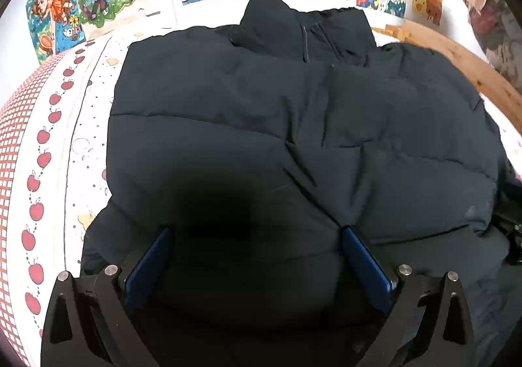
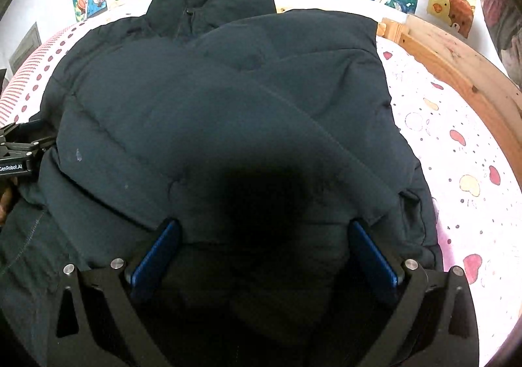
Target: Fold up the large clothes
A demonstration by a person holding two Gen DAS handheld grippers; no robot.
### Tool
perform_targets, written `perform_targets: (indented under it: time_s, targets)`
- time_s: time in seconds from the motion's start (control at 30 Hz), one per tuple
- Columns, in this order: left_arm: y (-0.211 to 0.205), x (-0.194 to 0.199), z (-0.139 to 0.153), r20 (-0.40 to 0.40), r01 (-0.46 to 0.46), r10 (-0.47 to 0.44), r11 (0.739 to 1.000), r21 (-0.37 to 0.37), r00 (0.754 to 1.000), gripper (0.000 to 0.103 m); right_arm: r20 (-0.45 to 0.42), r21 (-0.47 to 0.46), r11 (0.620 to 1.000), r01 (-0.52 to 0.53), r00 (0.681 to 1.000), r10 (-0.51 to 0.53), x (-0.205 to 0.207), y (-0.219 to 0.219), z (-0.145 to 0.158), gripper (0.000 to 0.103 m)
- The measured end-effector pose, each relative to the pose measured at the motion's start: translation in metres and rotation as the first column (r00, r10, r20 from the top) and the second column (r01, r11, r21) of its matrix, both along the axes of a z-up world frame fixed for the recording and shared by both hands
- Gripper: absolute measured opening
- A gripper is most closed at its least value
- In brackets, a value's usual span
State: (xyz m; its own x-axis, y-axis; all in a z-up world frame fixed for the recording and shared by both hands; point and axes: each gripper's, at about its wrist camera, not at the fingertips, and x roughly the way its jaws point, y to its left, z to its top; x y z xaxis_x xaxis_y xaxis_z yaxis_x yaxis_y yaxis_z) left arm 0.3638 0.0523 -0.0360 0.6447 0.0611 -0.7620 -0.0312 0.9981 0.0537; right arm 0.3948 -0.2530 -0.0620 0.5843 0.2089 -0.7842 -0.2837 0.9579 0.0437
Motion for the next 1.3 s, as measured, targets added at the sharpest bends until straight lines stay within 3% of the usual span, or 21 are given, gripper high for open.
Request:
perform_targets:
  time_s: [0.1,0.2,0.4,0.6,0.77,0.87,0.97,1.03,1.07,1.17,1.23,1.3]
  targets:
    - [0.008,0.001,0.017,0.018,-0.002,0.003,0.999,-0.05,1.0,0.103,0.09,0.062,0.996,0.065,0.993,-0.07,-0.009,-0.013,0.026,0.102]
    - [0.014,0.009,0.037,0.048,-0.03,0.032,0.998,-0.052,0.998,0.103,0.165,0.15,0.985,0.08,0.981,-0.105,-0.004,-0.026,0.055,0.102]
    - [0.027,0.058,0.093,0.123,-0.135,0.144,0.988,-0.079,0.982,0.103,0.221,0.306,0.945,0.115,0.957,-0.188,0.064,-0.028,0.098,0.102]
    - [0.043,0.13,0.124,0.227,-0.248,0.285,0.952,-0.179,0.931,0.103,0.146,0.55,0.828,0.111,0.963,-0.226,0.159,0.002,0.099,0.102]
    - [0.051,0.185,0.116,0.264,-0.271,0.331,0.933,-0.238,0.906,0.103,0.151,0.581,0.805,0.121,0.956,-0.252,0.211,0.052,0.081,0.102]
    - [0.051,0.198,0.107,0.288,-0.265,0.329,0.934,-0.238,0.899,0.103,0.158,0.555,0.819,0.147,0.948,-0.277,0.239,0.072,0.069,0.101]
    - [0.044,0.218,0.096,0.311,-0.229,0.289,0.95,-0.214,0.906,0.102,0.129,0.574,0.802,0.168,0.948,-0.291,0.257,0.078,0.052,0.085]
    - [0.036,0.226,0.091,0.329,-0.196,0.254,0.96,-0.199,0.91,0.102,0.085,0.597,0.779,0.192,0.95,-0.299,0.264,0.078,0.041,0.062]
    - [0.031,0.231,0.086,0.332,-0.176,0.23,0.967,-0.184,0.915,0.102,0.073,0.61,0.768,0.197,0.95,-0.302,0.267,0.078,0.035,0.06]
    - [0.021,0.242,0.072,0.312,-0.141,0.183,0.978,-0.153,0.932,0.081,0.098,0.596,0.781,0.188,0.948,-0.303,0.266,0.081,0.026,0.053]
    - [0.02,0.244,0.064,0.299,-0.126,0.172,0.978,-0.167,0.939,0.053,0.101,0.604,0.775,0.185,0.947,-0.304,0.266,0.079,0.02,0.043]
    - [0.026,0.242,0.059,0.288,-0.108,0.173,0.968,-0.227,0.942,0.037,0.105,0.614,0.768,0.182,0.946,-0.308,0.264,0.077,0.012,0.036]
